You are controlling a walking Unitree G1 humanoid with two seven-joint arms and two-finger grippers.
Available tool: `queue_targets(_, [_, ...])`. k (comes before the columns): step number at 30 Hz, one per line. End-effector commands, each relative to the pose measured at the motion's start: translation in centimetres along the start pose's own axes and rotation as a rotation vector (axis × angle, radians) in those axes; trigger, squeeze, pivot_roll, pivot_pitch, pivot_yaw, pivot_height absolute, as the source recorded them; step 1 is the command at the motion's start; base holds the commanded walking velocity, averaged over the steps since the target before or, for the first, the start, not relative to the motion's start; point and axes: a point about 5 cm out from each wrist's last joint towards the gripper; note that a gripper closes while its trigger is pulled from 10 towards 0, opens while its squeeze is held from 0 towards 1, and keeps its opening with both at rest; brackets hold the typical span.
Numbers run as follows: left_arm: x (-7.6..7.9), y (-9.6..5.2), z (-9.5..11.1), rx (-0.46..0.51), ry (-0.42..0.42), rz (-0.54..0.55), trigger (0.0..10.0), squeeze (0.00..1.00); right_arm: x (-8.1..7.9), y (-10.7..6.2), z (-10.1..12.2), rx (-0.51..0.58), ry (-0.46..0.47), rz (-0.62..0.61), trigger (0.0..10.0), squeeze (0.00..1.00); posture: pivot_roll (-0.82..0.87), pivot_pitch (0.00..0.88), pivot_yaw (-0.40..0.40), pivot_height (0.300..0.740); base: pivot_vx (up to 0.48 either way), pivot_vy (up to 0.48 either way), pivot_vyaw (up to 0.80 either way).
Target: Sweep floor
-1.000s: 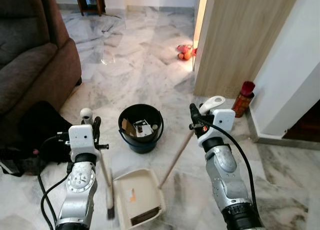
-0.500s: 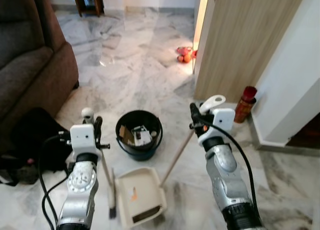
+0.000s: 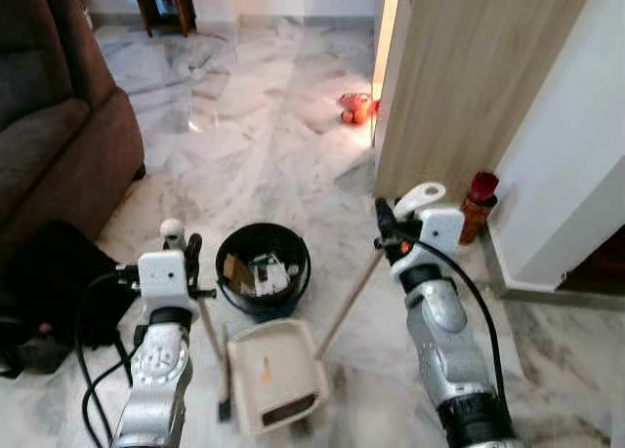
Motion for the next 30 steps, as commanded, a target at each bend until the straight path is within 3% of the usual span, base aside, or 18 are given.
queue_targets(1, [-1.3, -0.6, 0.3, 0.031, 0.045, 0.038, 10.0, 0.0, -0.4, 0.3, 1.2, 0.055, -0.002, 0.021, 10.0, 0.0, 0.11, 0.094, 0.04, 0.74, 0.0, 0.0, 0.0])
queue_targets(4, [-3.2, -2.2, 0.1, 0.029, 0.094, 0.083, 10.0, 0.0, 0.1, 0.2, 1.6, 0.068, -0.011, 0.014, 10.0, 0.0, 0.11, 0.095, 0.042, 0.74, 0.0, 0.0, 0.0])
queue_targets(13, [-6.1, -4.7, 0.3, 0.014, 0.16, 0.172, 10.0, 0.0, 0.7, 0.4, 2.3, 0.084, -0.025, 0.009, 10.0, 0.0, 0.13, 0.093, 0.032, 0.74, 0.0, 0.0, 0.0])
queue_targets(18, [-6.0, -5.4, 0.2, -0.007, 0.16, 0.18, 10.0, 0.0, 0.8, 0.4, 2.9, 0.104, -0.026, 0.023, 10.0, 0.0, 0.14, 0.088, 0.025, 0.74, 0.0, 0.0, 0.0])
queue_targets(30, [-5.2, -4.9, -0.1, -0.022, 0.149, 0.161, 10.0, 0.0, 0.8, -1.0, 5.9, 0.189, -0.07, 0.064, 10.0, 0.0, 0.11, 0.092, 0.028, 0.74, 0.0, 0.0, 0.0])
Point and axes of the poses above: a point about 5 cm out from each wrist's last joint towards the gripper, its own y axis pointing out of the wrist towards the gripper, its own z axis along the axis of the wrist's last joint, x = y × z, and after that the axes turned 8 degrees about y, right-handed
